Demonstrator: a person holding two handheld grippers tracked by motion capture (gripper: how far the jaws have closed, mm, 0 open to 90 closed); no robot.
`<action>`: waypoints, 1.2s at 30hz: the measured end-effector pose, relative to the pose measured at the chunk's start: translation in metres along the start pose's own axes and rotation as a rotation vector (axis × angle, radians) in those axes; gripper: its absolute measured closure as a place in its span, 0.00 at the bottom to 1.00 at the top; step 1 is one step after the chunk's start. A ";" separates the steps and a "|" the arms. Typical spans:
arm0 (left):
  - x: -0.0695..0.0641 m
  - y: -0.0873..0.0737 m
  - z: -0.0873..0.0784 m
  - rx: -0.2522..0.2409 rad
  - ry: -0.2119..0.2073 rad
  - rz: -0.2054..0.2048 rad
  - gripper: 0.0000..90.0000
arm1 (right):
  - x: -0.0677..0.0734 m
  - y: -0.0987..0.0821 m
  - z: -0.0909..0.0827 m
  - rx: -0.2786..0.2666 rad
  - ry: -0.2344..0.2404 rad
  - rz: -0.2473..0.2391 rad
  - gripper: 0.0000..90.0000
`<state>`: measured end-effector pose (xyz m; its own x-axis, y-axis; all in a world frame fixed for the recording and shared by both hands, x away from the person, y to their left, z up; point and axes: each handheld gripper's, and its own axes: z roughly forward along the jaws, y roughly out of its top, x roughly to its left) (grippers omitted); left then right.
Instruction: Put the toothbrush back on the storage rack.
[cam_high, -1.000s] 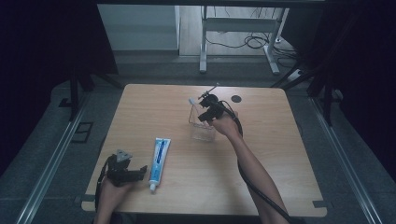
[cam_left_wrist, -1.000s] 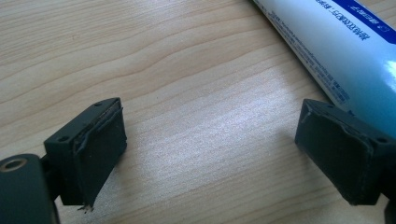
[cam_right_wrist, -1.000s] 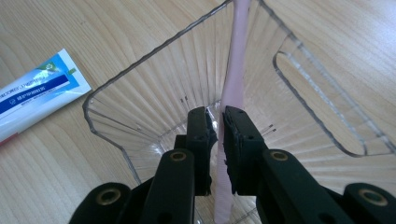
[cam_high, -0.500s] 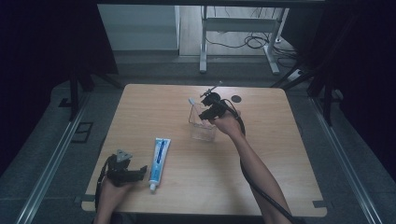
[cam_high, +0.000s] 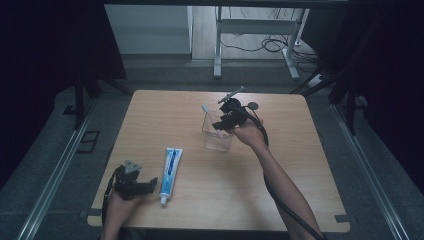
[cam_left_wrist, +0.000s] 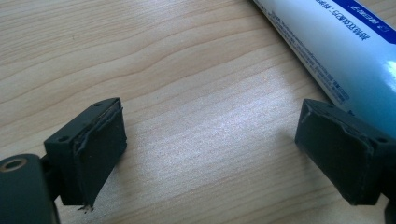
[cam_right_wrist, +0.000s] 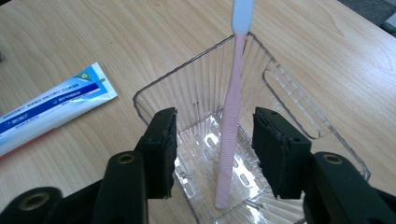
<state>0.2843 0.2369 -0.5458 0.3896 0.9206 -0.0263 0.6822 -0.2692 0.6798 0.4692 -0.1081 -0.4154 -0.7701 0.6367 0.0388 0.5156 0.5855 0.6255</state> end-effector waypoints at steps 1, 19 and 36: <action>0.000 0.000 0.000 0.000 0.000 0.000 0.10 | 0.000 -0.001 0.000 -0.002 0.002 -0.001 0.53; 0.000 0.000 0.000 0.000 0.001 0.000 0.10 | 0.000 -0.014 -0.022 -0.066 -0.006 -0.030 0.42; 0.001 0.002 0.002 0.002 -0.002 0.004 0.10 | -0.003 -0.029 -0.023 -0.052 -0.008 -0.032 0.42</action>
<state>0.2873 0.2367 -0.5456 0.3933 0.9191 -0.0254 0.6817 -0.2730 0.6788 0.4477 -0.1384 -0.4155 -0.7826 0.6224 0.0122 0.4705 0.5786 0.6662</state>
